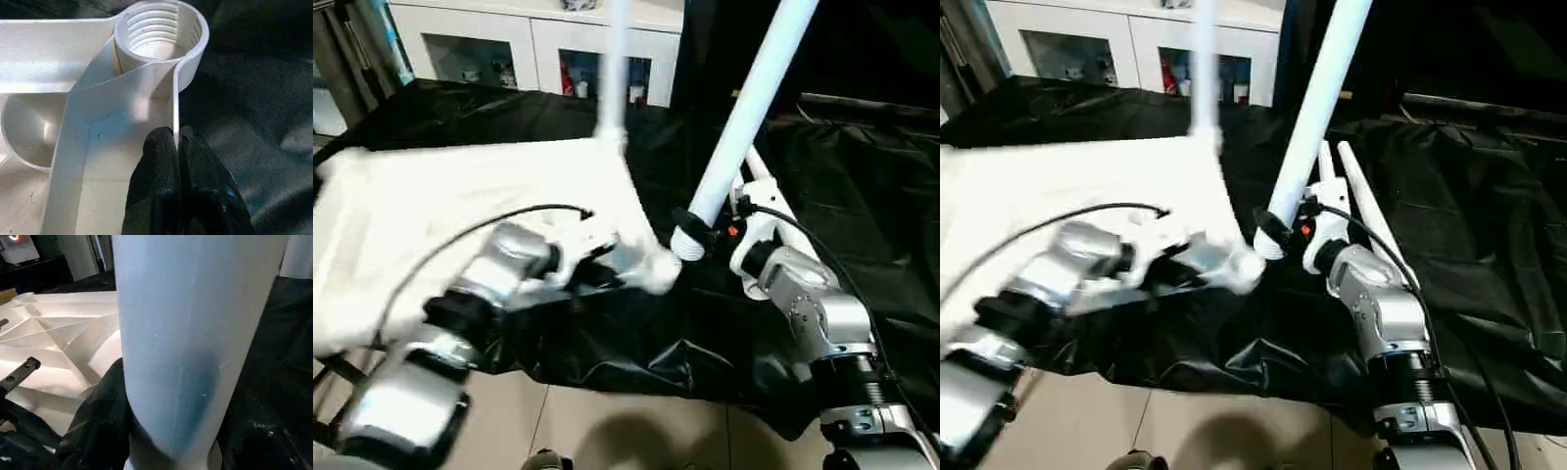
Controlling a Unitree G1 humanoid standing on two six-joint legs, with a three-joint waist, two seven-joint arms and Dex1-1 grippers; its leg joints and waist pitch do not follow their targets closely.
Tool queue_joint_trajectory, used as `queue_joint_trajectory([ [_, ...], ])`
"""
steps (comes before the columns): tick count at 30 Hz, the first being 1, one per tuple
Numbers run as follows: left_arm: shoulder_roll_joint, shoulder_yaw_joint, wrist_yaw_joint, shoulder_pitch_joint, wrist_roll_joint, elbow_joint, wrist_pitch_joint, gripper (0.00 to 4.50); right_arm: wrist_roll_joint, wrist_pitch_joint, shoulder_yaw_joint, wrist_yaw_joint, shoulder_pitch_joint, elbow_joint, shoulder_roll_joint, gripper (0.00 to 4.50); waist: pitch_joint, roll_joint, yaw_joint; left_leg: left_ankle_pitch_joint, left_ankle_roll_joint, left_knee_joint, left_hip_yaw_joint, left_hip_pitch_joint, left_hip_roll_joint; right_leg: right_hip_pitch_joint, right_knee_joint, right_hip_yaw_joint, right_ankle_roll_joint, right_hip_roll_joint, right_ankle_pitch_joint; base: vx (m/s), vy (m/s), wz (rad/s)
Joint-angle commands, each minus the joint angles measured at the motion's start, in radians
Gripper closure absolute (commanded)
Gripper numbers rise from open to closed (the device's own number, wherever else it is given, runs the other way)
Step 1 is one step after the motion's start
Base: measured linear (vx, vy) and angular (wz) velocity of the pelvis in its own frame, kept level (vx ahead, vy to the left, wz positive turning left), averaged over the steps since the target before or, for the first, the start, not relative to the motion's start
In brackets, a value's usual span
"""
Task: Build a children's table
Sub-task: Insert table leg to table base
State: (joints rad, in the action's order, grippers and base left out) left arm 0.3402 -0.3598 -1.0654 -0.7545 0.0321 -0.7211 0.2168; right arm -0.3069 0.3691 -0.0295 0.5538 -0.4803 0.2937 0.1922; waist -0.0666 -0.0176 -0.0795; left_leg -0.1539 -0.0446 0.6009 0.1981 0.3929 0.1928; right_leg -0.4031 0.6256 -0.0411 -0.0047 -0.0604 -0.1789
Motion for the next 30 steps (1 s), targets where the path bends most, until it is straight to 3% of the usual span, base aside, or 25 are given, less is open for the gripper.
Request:
queue_joint_trajectory([
  [1, -0.014, 0.004, 0.021, 0.017, -0.006, 0.009, -0.032, 4.5, 0.0, 0.007, 0.0, 0.001, 0.002, -0.02, 0.009, 2.6, 0.08, 0.006, -0.004, -0.249, -0.023, -0.066, -0.021, -0.034, 0.036, 0.043, -0.081, 0.041, -0.224, -0.079, -0.207, 0.0, 0.0, 0.0],
  [8, -0.03, 0.004, 0.016, 0.047, 0.005, 0.032, -0.162, 4.5, 0.005, 0.007, 0.007, 0.004, 0.005, -0.023, 0.006, 2.6, 0.08, 0.007, -0.009, -0.26, -0.029, -0.07, -0.024, -0.034, 0.038, 0.041, -0.08, 0.041, -0.206, -0.08, -0.215, 0.0, 0.0, 0.0],
  [9, -0.031, 0.006, 0.008, 0.049, 0.0, 0.034, -0.157, 4.5, 0.005, 0.007, 0.008, 0.004, 0.006, -0.023, 0.006, 2.6, 0.08, 0.007, -0.009, -0.259, -0.03, -0.07, -0.024, -0.034, 0.038, 0.041, -0.08, 0.041, -0.206, -0.081, -0.216, 0.0, 0.0, 0.0],
  [11, -0.03, 0.01, 0.012, 0.051, -0.002, 0.033, -0.158, 3.93, 0.006, 0.006, 0.009, 0.006, 0.006, -0.022, 0.007, 2.6, 0.079, 0.006, -0.009, -0.26, -0.028, -0.07, -0.023, -0.034, 0.037, 0.04, -0.082, 0.041, -0.203, -0.081, -0.23, 0.0, 0.0, 0.0],
  [15, -0.017, 0.016, 0.015, 0.046, 0.004, 0.01, -0.145, 3.78, 0.007, 0.007, 0.011, 0.009, 0.005, -0.022, 0.01, 2.6, 0.079, 0.007, -0.009, -0.263, -0.031, -0.071, -0.024, -0.034, 0.038, 0.039, -0.082, 0.04, -0.198, -0.08, -0.239, 0.0, 0.0, 0.0],
  [30, 0.021, 0.038, -0.008, 0.04, 0.009, -0.043, -0.153, 3.76, 0.015, 0.002, 0.038, 0.032, -0.005, -0.005, 0.007, 2.6, 0.076, 0.008, -0.005, -0.291, -0.039, -0.074, -0.025, -0.036, 0.038, 0.034, -0.087, 0.042, -0.189, -0.081, -0.277, 0.0, 0.0, 0.0],
])
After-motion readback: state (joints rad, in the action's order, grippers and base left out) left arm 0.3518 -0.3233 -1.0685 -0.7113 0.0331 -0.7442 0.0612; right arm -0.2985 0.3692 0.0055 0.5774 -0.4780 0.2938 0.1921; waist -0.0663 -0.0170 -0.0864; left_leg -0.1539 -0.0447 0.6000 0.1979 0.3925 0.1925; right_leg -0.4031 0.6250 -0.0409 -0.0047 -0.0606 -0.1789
